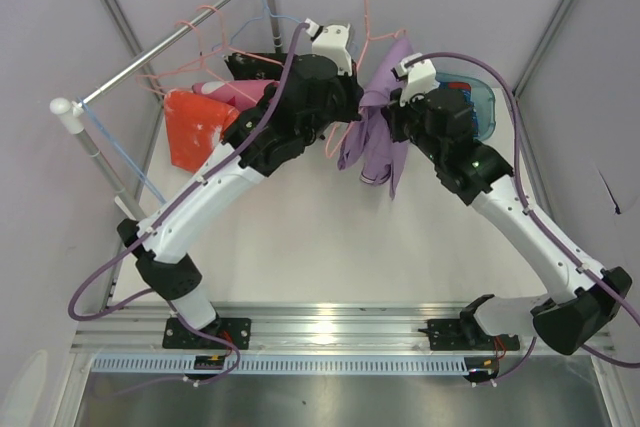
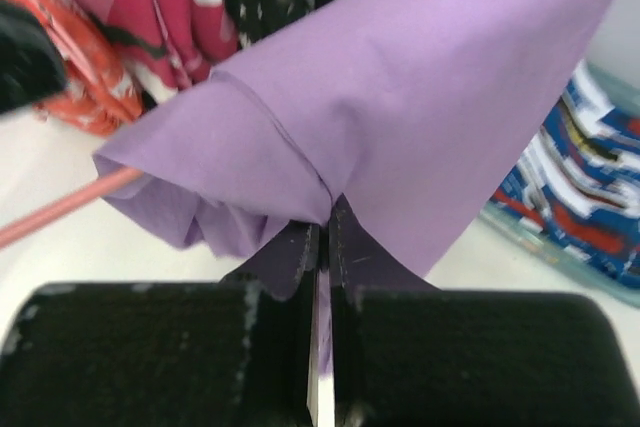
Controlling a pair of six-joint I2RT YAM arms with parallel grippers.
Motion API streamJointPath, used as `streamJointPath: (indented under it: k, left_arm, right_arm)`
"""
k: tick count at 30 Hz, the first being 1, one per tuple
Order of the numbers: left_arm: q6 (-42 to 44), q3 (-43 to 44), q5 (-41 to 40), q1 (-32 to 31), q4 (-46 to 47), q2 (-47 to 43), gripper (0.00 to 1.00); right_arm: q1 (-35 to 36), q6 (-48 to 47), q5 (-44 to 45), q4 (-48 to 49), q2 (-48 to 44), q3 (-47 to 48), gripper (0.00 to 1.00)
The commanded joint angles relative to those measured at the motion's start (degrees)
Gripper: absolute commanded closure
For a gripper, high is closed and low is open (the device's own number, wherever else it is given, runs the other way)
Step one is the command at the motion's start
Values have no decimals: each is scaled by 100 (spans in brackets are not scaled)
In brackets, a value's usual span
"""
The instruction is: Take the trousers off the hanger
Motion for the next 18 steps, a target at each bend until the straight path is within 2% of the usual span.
streamJointPath:
  k: [1, 18]
  left_arm:
    - [-119, -260, -292, 4, 657, -475, 100]
    - [-751, -1737, -450, 4, 710, -668, 100]
  right_arm:
    - [-1, -240, 402, 439, -259, 807, 100]
    - [-1, -354, 789, 597, 259, 2311, 100]
